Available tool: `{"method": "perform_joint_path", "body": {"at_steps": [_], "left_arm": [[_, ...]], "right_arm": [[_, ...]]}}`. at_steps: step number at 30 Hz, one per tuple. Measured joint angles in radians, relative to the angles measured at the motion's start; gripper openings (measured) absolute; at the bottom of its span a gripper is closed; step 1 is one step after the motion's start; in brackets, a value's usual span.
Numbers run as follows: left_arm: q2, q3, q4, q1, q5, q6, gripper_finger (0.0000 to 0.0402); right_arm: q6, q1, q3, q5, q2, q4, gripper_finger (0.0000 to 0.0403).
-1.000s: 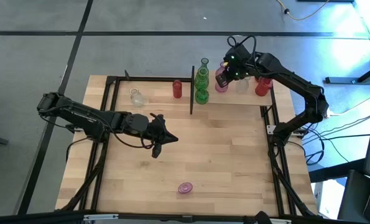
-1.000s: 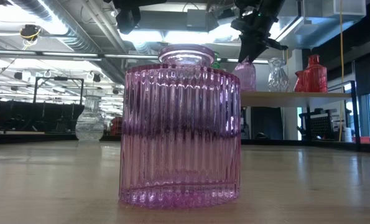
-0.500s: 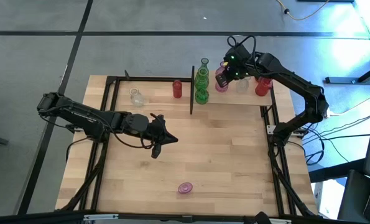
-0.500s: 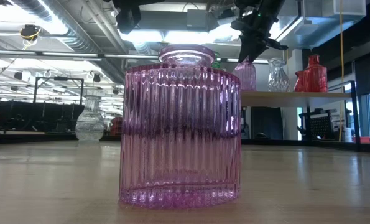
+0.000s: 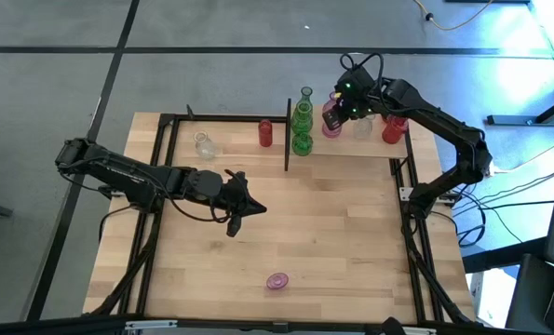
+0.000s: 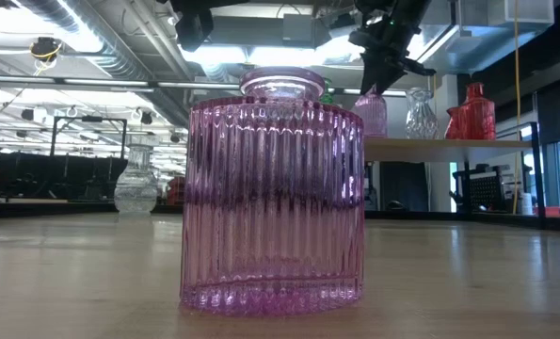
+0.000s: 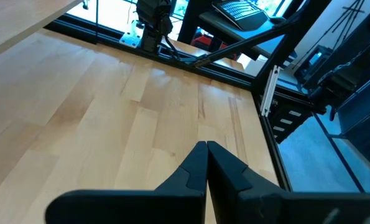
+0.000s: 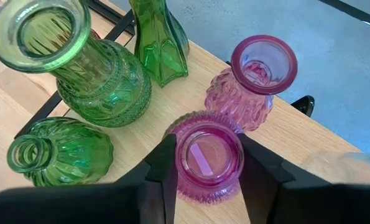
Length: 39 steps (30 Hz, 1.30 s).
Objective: Sort vases onto shelf
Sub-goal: Put the right pink vase on the shelf aligned with the other pink vase, then put the transparent vase on the shelf aligned with the other transparent vases
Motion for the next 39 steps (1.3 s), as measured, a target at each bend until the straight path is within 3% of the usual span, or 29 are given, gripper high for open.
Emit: {"method": "perform_joint_path", "body": {"at_steps": [11, 19, 30, 32, 35, 39], "left_arm": [[0.0, 0.0, 0.0, 0.0, 0.0, 0.0, 0.0], [0.0, 0.0, 0.0, 0.0, 0.0, 0.0, 0.0], [0.0, 0.0, 0.0, 0.0, -0.001, 0.003, 0.0], [0.0, 0.0, 0.0, 0.0, -0.01, 0.004, 0.0], [0.0, 0.0, -0.03, 0.0, -0.093, 0.004, 0.0], [-0.013, 0.0, -0.212, 0.003, -0.401, -0.051, 0.0]], "right_arm": [[0.0, 0.0, 0.0, -0.011, 0.0, 0.011, 0.018], [0.016, 0.0, 0.007, -0.049, -0.014, 0.005, 0.0189], [-0.015, 0.0, 0.275, -0.028, -0.019, -0.113, 0.0189], [-0.032, 0.002, 0.325, -0.084, -0.019, -0.144, 0.0189], [-0.058, 0.037, 0.384, -0.24, -0.019, -0.168, 0.0189], [-0.079, 0.141, 0.409, -0.349, -0.036, -0.188, 0.0189]]}}
